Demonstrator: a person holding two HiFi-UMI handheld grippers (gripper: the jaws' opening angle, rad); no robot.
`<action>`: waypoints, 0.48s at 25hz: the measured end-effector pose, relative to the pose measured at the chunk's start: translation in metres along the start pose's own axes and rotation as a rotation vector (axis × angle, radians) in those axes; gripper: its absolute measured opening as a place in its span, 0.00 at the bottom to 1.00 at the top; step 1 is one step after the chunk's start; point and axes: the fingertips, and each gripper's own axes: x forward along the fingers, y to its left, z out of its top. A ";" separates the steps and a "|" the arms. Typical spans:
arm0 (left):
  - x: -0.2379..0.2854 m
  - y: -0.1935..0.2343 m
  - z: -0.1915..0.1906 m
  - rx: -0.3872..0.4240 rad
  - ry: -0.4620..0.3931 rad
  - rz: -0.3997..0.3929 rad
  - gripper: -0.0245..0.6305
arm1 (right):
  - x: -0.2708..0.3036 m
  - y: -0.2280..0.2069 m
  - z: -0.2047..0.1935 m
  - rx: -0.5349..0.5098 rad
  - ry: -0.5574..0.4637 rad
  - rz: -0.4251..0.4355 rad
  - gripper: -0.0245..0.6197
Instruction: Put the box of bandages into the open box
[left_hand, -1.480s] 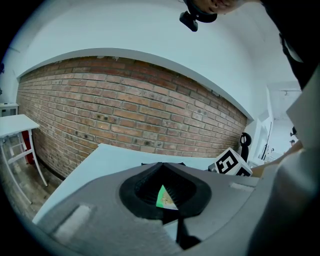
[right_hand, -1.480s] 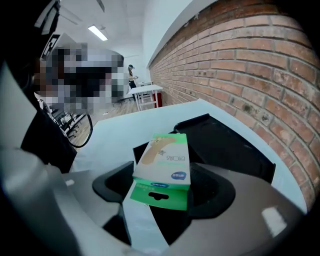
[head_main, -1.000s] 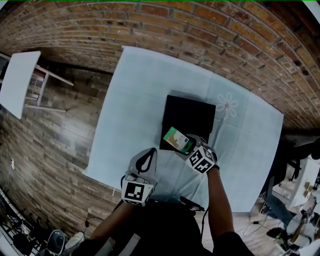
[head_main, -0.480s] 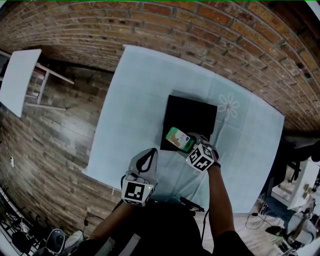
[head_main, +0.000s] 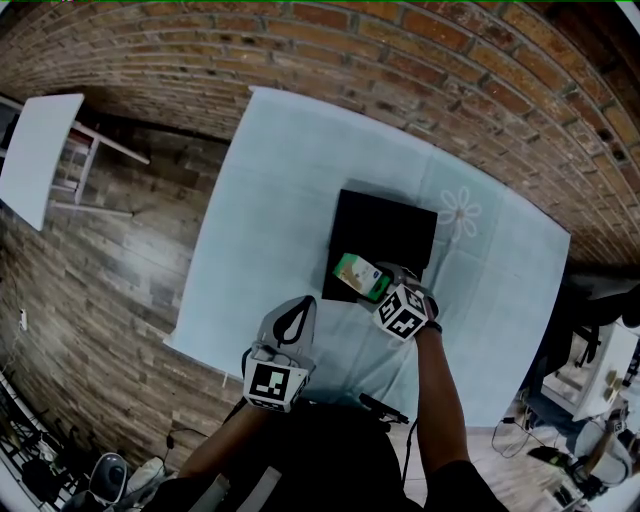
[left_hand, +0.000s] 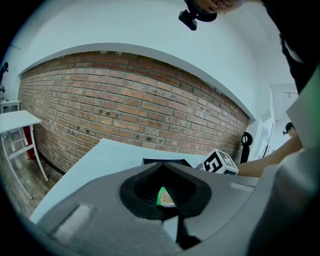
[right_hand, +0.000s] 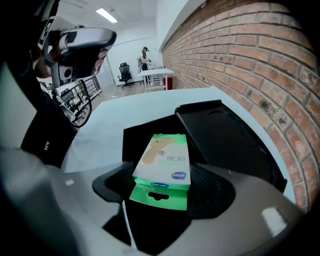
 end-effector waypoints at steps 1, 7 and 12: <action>0.001 0.000 0.001 0.000 -0.004 -0.001 0.04 | 0.001 -0.001 -0.001 -0.001 0.004 -0.001 0.58; 0.002 0.002 0.001 0.001 -0.007 0.007 0.04 | 0.005 -0.004 -0.003 -0.006 0.024 -0.003 0.58; 0.002 0.004 0.000 -0.002 0.000 0.008 0.04 | 0.007 -0.003 -0.004 0.004 0.031 -0.005 0.58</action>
